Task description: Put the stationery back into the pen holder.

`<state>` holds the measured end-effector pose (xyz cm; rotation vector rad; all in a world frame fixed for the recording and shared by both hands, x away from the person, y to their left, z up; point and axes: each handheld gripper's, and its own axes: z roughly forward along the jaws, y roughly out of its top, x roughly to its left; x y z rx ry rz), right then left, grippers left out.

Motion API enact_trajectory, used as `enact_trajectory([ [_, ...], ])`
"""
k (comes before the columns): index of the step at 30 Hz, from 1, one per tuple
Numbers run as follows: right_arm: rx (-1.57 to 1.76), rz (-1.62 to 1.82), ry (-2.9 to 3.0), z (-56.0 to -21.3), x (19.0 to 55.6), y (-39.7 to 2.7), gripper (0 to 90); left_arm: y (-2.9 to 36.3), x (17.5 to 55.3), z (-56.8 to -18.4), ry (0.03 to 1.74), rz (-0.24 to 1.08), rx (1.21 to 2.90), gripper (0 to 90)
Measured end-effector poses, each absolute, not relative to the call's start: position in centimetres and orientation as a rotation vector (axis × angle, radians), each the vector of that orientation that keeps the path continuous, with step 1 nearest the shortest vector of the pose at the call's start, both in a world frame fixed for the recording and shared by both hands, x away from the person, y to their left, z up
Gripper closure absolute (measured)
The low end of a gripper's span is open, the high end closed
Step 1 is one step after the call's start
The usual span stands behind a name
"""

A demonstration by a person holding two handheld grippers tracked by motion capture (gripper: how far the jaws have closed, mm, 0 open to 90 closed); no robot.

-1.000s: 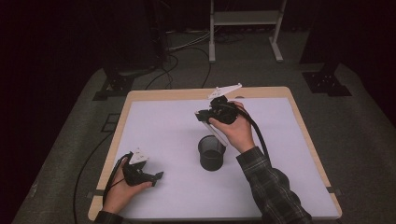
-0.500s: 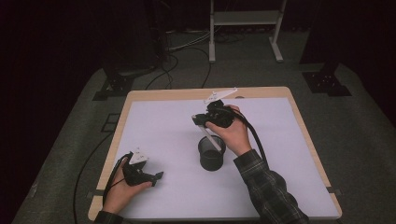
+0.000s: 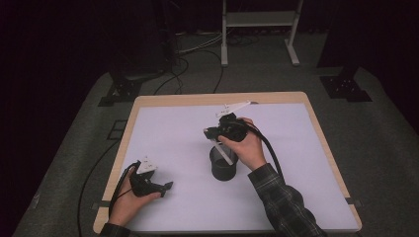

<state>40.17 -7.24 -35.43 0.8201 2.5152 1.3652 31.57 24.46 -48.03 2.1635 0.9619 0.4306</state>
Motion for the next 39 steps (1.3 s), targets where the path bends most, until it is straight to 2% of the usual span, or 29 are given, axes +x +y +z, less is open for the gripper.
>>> enact_trajectory([
  [34,0.811,1.339,2.534,-36.8,38.5,-9.2,77.5,24.4,31.6,-48.0,0.964,0.427,2.165,5.5],
  [37,0.814,1.342,2.530,-36.8,38.5,-9.4,75.0,24.4,31.6,-48.0,0.963,0.427,2.166,5.5],
  [38,0.821,1.338,2.535,-36.8,38.6,-9.5,69.9,24.4,31.6,-48.0,0.964,0.429,2.165,5.5],
  [39,0.821,1.338,2.535,-36.8,38.6,-9.5,69.9,24.4,31.6,-48.0,0.964,0.429,2.165,5.5],
])
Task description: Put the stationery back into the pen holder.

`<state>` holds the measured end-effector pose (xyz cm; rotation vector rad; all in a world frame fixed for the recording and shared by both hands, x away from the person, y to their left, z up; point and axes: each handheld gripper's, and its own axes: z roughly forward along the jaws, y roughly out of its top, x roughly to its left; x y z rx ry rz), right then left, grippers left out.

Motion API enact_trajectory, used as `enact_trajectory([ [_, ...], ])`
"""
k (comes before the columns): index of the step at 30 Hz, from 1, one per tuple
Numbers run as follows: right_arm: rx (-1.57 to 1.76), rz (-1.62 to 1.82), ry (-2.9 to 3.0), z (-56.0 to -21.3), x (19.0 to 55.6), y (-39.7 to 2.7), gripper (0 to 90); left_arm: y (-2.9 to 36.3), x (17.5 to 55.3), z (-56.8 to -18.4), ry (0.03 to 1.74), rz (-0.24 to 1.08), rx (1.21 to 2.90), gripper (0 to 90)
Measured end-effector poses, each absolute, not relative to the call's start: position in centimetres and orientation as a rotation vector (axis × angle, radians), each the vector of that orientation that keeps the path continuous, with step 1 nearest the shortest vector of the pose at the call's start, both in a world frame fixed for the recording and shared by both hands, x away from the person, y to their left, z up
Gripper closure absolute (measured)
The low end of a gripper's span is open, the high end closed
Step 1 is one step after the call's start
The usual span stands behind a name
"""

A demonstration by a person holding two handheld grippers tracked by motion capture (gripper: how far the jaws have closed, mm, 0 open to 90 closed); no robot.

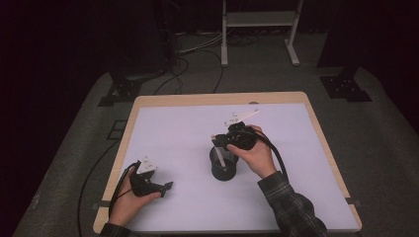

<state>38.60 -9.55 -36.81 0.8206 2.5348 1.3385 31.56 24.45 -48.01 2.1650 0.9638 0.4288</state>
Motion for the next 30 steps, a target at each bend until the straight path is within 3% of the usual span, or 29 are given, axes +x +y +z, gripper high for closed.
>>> enact_trajectory([
  [19,0.853,1.268,2.518,-36.6,37.3,-13.0,55.8,24.4,31.5,-48.0,0.965,0.426,2.166,5.5],
  [24,0.857,1.270,2.501,-36.7,37.1,-14.4,42.9,24.4,31.5,-48.0,0.965,0.427,2.165,5.5],
  [30,0.890,1.274,2.469,-36.9,36.5,-16.1,36.5,24.4,31.5,-48.0,0.963,0.426,2.168,5.5],
])
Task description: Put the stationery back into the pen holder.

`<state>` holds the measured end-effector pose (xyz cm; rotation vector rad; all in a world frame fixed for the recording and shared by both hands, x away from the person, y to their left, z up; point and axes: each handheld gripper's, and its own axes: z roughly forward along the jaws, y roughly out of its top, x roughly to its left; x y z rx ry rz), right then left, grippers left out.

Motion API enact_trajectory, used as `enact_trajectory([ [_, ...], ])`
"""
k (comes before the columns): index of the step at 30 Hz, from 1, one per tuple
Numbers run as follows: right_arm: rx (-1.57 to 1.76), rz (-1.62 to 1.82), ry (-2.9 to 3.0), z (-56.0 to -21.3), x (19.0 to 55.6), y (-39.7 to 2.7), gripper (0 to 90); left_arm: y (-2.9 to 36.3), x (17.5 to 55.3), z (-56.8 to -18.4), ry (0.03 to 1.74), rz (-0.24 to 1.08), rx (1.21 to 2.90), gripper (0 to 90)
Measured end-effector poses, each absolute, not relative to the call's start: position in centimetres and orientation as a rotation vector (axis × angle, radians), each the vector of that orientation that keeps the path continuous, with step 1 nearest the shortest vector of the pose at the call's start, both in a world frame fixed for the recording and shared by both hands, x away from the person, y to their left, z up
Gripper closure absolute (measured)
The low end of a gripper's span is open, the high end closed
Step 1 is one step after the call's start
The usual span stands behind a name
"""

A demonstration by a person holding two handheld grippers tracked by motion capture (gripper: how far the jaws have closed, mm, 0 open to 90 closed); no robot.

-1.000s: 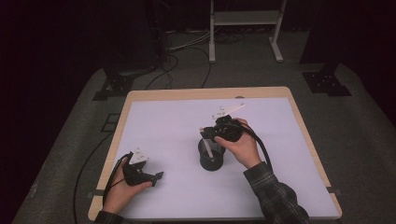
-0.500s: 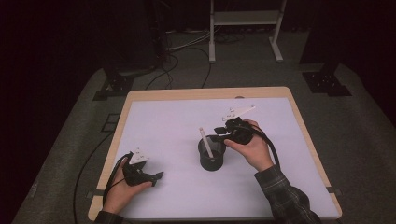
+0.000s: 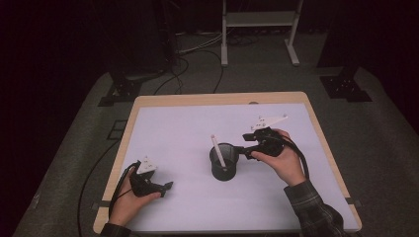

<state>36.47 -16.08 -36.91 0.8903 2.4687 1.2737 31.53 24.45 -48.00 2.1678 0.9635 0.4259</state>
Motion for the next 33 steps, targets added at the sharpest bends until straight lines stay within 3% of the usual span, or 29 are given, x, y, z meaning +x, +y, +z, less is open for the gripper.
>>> enact_trajectory([
  [18,0.987,1.207,2.414,-39.6,34.3,-20.9,26.7,24.4,31.5,-48.0,0.961,0.430,2.167,5.5],
  [33,1.025,1.138,2.410,-42.7,32.1,-24.3,23.8,24.4,31.5,-48.0,0.961,0.430,2.166,5.5],
])
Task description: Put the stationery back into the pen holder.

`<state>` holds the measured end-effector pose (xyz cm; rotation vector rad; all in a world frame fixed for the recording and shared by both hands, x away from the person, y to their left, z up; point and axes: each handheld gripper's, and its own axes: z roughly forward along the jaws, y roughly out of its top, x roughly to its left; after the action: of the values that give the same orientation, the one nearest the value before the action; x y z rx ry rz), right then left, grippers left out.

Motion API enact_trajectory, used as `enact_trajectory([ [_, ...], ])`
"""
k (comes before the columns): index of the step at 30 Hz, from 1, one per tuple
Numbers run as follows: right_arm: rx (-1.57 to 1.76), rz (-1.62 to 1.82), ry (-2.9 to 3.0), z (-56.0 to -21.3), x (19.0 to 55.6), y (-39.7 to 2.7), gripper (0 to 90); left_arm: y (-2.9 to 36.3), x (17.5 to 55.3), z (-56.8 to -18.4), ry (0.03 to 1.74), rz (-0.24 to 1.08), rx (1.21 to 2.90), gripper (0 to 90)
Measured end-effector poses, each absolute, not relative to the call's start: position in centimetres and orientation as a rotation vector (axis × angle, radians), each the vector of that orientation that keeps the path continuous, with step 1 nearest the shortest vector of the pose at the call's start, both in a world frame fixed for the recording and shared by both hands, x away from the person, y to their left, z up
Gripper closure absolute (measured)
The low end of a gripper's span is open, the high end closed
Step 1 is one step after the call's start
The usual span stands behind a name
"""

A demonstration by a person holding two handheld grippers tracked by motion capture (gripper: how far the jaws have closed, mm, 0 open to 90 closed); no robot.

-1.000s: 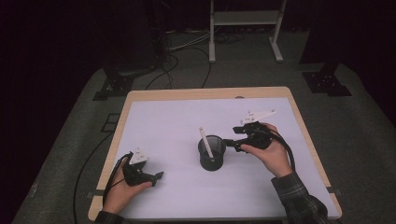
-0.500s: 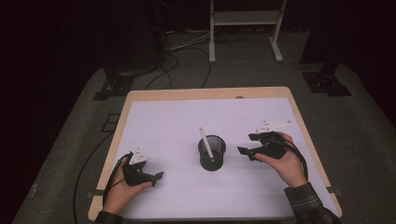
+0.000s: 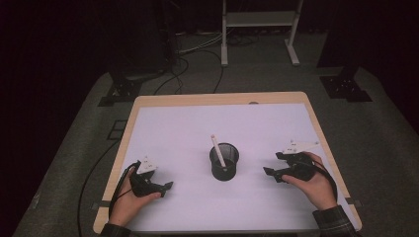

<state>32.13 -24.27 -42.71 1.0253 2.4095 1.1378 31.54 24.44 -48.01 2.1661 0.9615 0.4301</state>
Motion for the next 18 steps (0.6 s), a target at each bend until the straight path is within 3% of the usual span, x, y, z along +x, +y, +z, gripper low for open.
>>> enact_trajectory([
  [18,1.131,0.995,2.436,-47.5,29.8,-28.0,22.6,24.4,31.5,-48.0,0.964,0.428,2.164,5.5],
])
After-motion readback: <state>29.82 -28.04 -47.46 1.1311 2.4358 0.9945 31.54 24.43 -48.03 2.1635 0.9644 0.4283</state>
